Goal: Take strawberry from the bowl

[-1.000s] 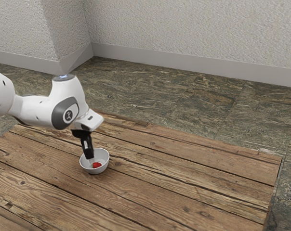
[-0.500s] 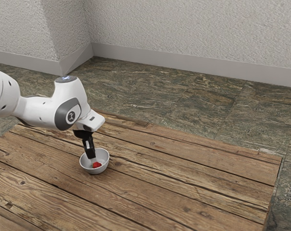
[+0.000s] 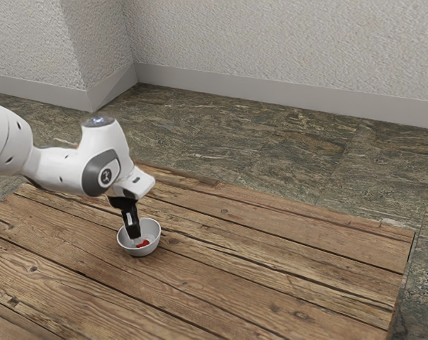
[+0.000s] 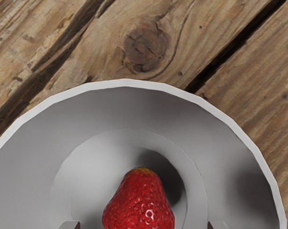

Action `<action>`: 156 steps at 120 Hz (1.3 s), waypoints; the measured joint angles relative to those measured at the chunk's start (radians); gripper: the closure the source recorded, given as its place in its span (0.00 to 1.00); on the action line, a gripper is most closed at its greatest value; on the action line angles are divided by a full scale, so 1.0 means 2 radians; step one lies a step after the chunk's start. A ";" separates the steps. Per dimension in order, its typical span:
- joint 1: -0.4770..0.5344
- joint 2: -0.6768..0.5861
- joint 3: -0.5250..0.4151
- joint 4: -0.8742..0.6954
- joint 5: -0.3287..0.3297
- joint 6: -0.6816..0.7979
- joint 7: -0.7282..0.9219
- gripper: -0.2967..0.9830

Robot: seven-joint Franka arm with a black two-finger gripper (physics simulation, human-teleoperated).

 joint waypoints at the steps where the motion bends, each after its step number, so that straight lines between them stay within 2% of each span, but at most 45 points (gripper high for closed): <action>1: 0.000 0.001 0.000 0.000 0.000 0.000 0.000 0.53; 142: 0.000 0.046 0.000 0.020 -0.004 0.016 0.001 0.52; 156: 0.000 0.046 0.000 0.020 -0.004 0.017 0.001 0.54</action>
